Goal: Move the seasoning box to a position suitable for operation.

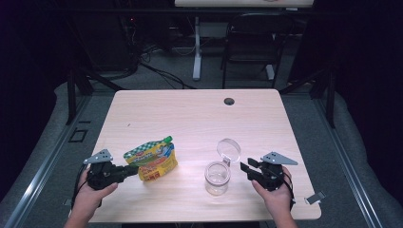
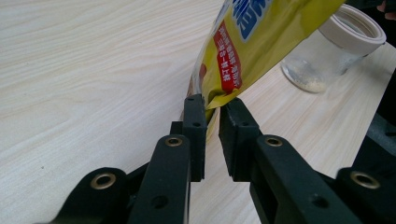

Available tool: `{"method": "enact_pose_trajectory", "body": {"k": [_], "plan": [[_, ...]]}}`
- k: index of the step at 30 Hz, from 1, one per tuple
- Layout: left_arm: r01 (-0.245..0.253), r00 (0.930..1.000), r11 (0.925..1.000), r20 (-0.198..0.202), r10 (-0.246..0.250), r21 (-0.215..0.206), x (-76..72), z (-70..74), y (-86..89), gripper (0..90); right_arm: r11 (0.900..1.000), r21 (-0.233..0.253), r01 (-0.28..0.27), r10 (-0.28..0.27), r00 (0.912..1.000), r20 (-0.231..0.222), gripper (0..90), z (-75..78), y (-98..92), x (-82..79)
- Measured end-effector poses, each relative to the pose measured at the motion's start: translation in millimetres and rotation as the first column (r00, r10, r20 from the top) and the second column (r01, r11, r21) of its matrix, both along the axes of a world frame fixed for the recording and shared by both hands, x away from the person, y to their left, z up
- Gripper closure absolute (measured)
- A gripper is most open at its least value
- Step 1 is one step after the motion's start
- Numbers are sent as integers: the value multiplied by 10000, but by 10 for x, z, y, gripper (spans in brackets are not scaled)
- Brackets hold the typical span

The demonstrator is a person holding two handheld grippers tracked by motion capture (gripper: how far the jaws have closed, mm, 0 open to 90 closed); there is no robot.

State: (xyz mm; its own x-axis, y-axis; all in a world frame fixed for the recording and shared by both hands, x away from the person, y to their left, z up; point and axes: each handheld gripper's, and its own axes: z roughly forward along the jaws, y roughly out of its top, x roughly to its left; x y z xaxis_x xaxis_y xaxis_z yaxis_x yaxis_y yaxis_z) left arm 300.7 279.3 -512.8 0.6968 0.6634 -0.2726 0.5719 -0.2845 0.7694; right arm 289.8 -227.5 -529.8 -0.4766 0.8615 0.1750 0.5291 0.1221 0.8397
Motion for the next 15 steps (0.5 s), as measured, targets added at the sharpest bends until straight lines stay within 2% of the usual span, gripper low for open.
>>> {"method": "enact_pose_trajectory", "body": {"k": [9,15], "plan": [[-16,9997,9997,-236,10,-244,37,-33,-34,716,10000,-55,-19,19,10000,8,601,-9,8,-13],[38,9989,9994,-457,-54,-355,109,-71,-67,641,9998,-37,210,-210,9998,9,600,-12,-46,-61]]}}
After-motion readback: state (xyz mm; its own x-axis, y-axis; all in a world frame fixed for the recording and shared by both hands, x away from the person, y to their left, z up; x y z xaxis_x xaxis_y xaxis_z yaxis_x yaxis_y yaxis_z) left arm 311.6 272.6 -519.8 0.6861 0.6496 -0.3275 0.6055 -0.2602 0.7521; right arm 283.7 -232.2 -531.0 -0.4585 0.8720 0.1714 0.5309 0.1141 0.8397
